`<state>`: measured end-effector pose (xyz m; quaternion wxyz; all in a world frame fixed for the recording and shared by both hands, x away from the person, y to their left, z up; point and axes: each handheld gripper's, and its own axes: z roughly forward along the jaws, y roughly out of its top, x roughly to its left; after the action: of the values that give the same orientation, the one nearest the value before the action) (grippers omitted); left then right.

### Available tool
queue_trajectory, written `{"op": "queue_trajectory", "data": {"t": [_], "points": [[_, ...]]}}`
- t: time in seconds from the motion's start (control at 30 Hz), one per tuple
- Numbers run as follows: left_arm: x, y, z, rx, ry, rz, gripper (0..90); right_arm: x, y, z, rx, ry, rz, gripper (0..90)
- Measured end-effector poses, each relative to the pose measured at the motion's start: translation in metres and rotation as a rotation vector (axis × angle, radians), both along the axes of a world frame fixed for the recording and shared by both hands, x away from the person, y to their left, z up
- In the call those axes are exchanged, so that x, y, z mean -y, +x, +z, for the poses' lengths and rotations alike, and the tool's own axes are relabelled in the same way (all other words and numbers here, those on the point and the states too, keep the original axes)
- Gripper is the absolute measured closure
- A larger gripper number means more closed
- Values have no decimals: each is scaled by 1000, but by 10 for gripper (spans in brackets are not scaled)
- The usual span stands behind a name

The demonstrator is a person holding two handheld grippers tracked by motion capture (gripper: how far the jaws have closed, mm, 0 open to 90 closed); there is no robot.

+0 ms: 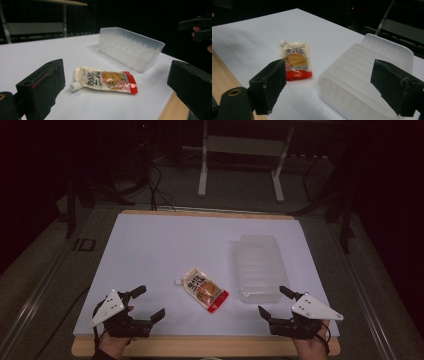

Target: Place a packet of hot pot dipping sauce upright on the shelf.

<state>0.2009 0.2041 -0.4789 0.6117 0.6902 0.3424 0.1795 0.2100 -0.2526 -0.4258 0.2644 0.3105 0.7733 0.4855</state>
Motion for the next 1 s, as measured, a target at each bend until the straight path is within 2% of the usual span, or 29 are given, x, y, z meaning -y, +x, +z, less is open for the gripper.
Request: {"op": "queue_trajectory", "data": {"t": [0.03,0.1,0.13,0.2,0.27,0.4,0.47,0.63,0.77,0.8,0.97,1.0], "points": [[1,0,0,-13,0,-10,18,-1,0,0,-2,6,11,119],[1,0,0,-13,0,-10,18,-1,-1,0,-7,17,21,119],[5,-1,1,-22,10,-34,18,-2,-1,1,-10,24,34,114],[6,-2,2,-22,15,-44,18,-2,-1,1,-8,25,43,114],[9,-3,3,-30,16,-60,18,-6,-2,1,-27,25,78,112],[9,-2,3,-42,12,-62,18,-11,-3,1,-41,10,106,112],[9,0,3,-45,9,-63,18,-12,-3,1,-57,25,109,112],[10,5,5,-22,59,-56,24,-14,-3,2,-45,34,112,112],[10,10,7,-8,68,-54,30,-15,-6,3,-25,28,130,112],[10,13,9,10,66,-37,30,-15,-6,3,-13,27,128,113],[9,24,13,19,61,-42,30,-15,-6,3,-15,23,137,137],[9,30,14,18,64,-37,30,-15,-6,3,-16,26,138,137]]}}
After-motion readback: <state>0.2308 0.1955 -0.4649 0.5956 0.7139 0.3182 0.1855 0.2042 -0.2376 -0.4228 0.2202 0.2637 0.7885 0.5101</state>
